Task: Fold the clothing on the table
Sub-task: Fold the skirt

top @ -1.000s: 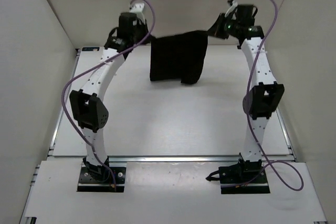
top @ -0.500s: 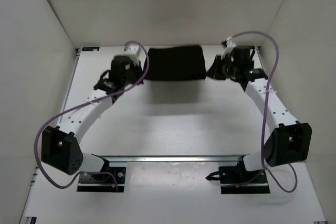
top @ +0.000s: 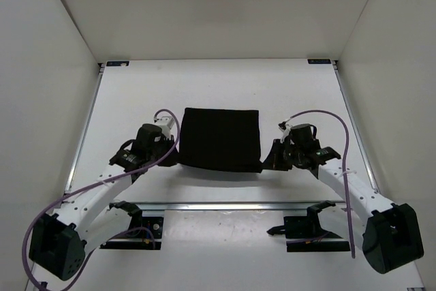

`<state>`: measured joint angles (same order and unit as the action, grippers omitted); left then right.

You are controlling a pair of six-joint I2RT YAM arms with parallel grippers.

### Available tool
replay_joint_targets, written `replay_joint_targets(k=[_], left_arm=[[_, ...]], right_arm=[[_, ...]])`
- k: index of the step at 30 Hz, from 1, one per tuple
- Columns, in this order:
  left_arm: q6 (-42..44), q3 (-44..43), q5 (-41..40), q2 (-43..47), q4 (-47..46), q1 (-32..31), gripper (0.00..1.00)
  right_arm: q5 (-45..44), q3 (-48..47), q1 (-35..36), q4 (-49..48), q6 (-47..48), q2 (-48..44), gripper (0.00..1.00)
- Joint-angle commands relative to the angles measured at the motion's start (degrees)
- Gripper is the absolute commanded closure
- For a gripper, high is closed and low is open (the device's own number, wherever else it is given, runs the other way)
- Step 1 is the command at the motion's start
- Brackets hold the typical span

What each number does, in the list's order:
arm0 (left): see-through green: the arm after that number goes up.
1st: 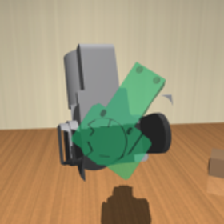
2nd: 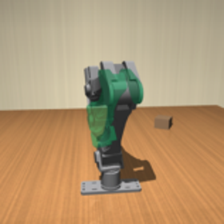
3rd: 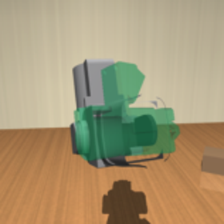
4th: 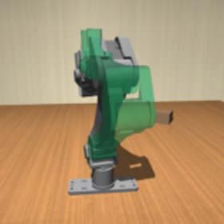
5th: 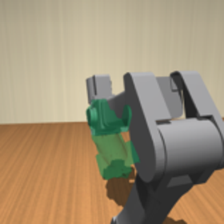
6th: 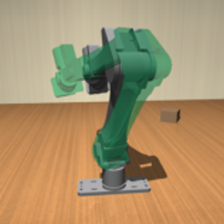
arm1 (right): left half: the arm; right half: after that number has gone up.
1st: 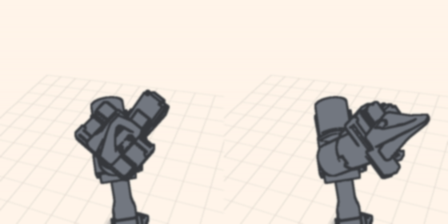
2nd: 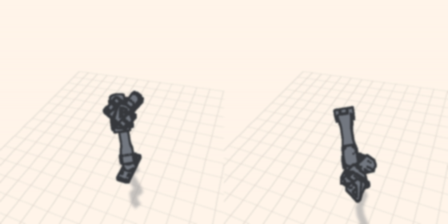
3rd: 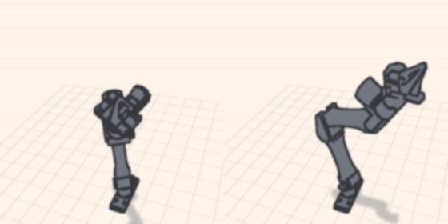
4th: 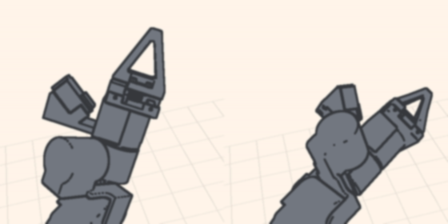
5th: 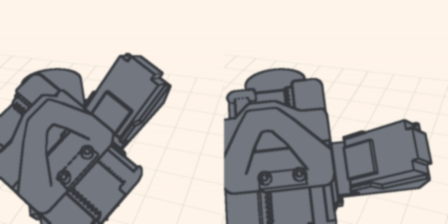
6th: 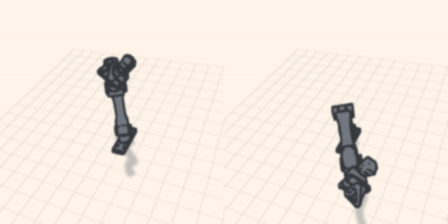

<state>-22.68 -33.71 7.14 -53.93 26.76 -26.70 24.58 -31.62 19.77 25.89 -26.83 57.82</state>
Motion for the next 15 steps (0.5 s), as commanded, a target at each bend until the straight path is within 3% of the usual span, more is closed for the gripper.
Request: replay_joint_targets(k=[1,8,10,15], left_arm=[[-1.0,-2.3,-0.6,-4.5,2.2,3.5,1.00],[2.6,-14.0,-2.7,-15.8,-3.2,3.8,1.00],[5.6,-19.5,-4.3,-22.0,-3.3,4.5,1.00],[9.8,-47.3,-7.0,-35.8,0.6,5.5,1.00]], right_arm=[[-0.6,-1.4,-3.0,-2.3,0.2,2.5,1.00],[0.7,-14.6,-6.7,-6.2,5.7,13.8,1.00],[1.4,-23.4,-8.3,-6.2,8.7,19.5,1.00],[0.4,-51.0,-11.9,1.1,14.0,33.0,1.00]])
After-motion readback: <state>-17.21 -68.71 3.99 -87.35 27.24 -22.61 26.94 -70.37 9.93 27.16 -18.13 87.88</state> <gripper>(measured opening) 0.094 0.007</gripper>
